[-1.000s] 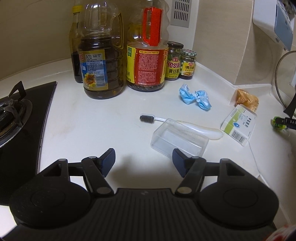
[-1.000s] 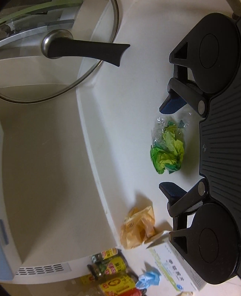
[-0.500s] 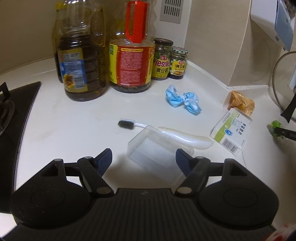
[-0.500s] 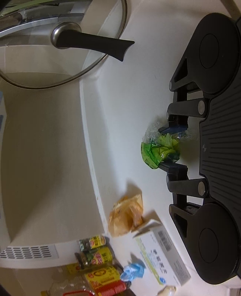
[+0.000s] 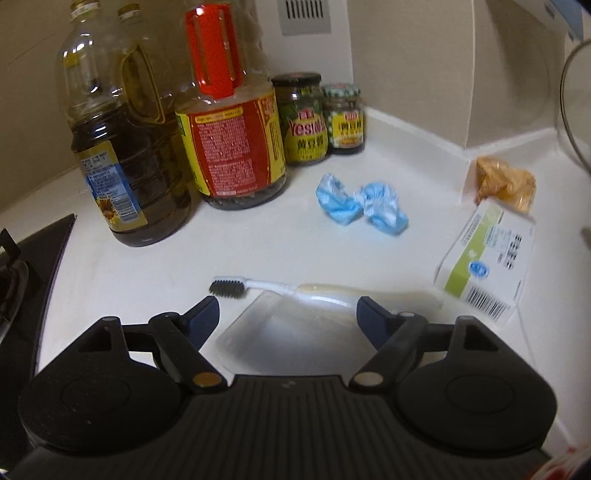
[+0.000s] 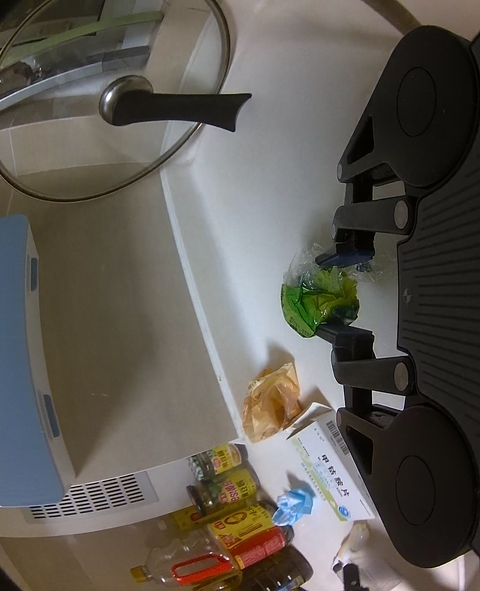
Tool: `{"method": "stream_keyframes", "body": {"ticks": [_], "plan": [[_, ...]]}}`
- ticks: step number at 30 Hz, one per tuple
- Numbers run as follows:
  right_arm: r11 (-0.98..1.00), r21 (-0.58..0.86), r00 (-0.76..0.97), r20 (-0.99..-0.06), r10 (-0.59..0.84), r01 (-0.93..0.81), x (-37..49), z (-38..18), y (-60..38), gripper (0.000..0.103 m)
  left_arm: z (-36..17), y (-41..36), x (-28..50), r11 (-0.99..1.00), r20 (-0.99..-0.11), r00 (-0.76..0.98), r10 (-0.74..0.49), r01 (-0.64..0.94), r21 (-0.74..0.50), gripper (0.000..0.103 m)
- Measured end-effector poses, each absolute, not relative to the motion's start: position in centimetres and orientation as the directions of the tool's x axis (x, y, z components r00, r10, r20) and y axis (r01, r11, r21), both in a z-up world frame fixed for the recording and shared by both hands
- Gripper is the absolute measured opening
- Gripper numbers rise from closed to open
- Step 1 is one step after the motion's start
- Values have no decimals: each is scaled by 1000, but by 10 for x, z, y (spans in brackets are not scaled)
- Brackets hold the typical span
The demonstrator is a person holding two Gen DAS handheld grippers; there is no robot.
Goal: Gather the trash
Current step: 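Grasp the green crumpled wrapper with the right tool while the left tool approaches the clear box, then grasp the clear plastic box with the left tool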
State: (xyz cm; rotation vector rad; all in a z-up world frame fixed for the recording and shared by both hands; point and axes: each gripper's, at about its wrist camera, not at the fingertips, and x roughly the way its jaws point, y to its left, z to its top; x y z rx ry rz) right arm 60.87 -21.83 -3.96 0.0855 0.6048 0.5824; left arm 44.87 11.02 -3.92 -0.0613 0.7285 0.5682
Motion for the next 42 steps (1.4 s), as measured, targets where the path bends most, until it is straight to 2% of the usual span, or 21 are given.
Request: {"method": "stream_keyframes", "body": {"ticks": [12,19,24,30,33,36,42], "plan": [[819,311,649,-501,573,-483,577,-39,-224,33,-48,134,387,853,-644,610,461,-505,132,81],[809,347,636,-500,588,-475,561,-39,-222,33,-42,137,386,903,-615,670,417,-381,198,81],[813,371,644,-496,582,-449,553,-35,-228,33,-43,140,392,931,-633,683,366,-277,240,81],[822,375,653,-500,569,-429,536,-29,-233,33,-48,152,400,947,-661,680,317,-261,185,81],[825,376,657,-500,564,-422,524,-26,-233,33,-51,155,404,954,-681,671,293,-249,165,75],[830,374,663,-500,556,-414,512,-23,-230,33,-54,158,405,961,-692,671,267,-238,140,54],[824,382,670,-482,565,-419,479,-13,-218,33,-54,162,394,968,-680,693,241,-218,121,53]]}}
